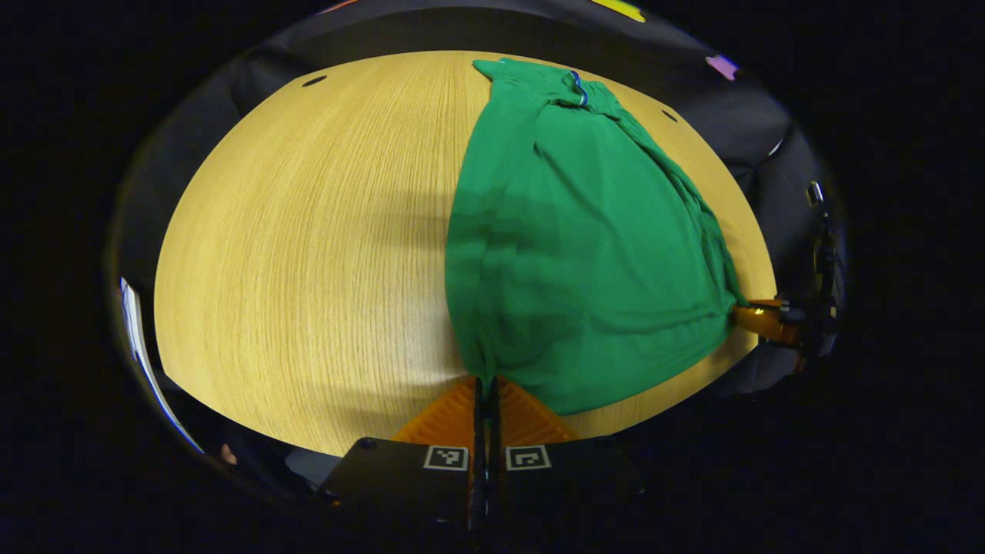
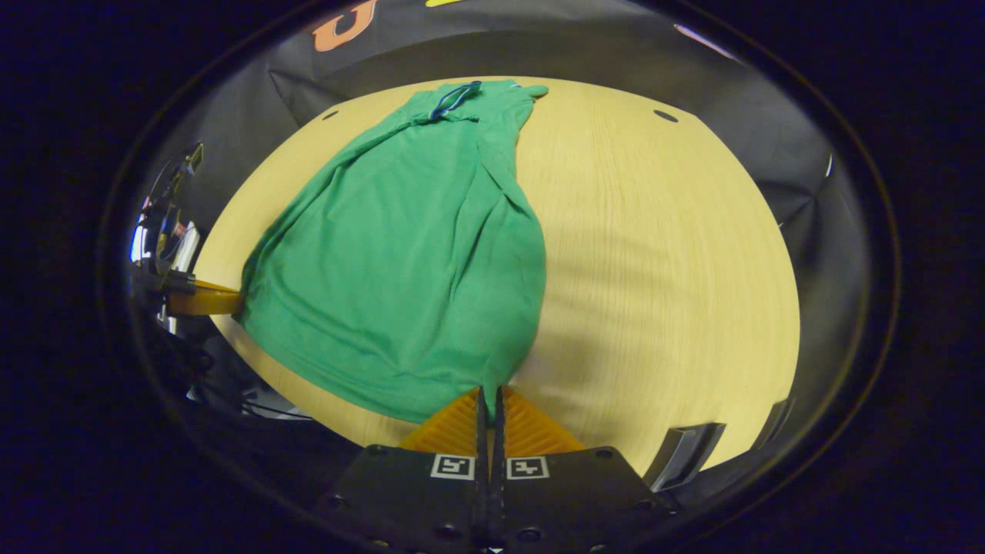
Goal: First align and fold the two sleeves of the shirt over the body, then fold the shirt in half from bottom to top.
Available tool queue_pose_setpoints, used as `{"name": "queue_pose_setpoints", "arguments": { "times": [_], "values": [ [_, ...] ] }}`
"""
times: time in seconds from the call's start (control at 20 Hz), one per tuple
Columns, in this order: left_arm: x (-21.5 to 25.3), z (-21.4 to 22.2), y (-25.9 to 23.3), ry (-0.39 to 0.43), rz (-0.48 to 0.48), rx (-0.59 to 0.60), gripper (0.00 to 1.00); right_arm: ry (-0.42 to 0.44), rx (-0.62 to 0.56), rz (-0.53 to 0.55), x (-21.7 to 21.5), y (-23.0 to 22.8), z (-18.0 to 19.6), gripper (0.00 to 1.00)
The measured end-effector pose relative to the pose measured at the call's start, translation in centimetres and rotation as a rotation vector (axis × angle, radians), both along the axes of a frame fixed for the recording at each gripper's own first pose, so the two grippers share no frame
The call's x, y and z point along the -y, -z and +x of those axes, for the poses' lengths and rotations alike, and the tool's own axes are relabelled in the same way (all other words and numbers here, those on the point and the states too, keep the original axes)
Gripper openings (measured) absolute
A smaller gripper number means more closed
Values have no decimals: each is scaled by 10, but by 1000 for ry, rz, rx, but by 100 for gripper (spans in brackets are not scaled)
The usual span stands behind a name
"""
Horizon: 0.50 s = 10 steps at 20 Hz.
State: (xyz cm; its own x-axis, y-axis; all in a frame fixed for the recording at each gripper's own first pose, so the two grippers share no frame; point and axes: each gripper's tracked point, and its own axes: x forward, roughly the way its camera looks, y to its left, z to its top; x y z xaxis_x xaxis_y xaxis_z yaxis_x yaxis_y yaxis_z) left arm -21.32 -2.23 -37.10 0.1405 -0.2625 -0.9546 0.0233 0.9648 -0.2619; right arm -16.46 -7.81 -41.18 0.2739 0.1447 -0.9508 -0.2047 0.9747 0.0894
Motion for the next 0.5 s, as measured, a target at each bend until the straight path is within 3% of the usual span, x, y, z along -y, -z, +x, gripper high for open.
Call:
{"name": "queue_pose_setpoints", "arguments": {
  "times": [0.25,0.5],
  "values": [
    [3,9,-25,-38,-84,7,4,55,34,54,7,-29,17,0],
    [8,34,-59,-58,-136,47,3,42,85,61,9,-56,32,0]
  ]
}}
